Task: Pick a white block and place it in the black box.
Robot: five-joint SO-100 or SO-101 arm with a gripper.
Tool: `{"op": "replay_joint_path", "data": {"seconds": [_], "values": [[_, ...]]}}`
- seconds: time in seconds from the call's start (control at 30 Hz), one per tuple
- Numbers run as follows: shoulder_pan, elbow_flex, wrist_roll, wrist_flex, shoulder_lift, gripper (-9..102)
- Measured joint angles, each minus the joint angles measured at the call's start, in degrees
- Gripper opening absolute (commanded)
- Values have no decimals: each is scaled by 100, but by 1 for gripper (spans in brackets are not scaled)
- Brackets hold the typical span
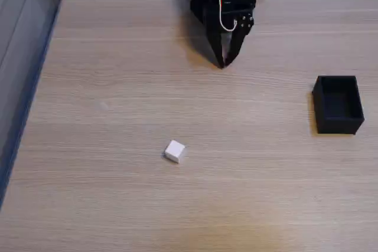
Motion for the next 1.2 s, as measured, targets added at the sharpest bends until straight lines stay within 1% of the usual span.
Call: {"op": "replay_joint_path", "data": {"seconds": [0.73, 0.87, 1.0, 1.2], "values": [[53, 0, 0, 0, 0, 0], [9, 0, -123, -18, -18, 0], [0, -290, -176, -404, -686, 0], [-105, -1239, -88, -914, -2118, 0]]}}
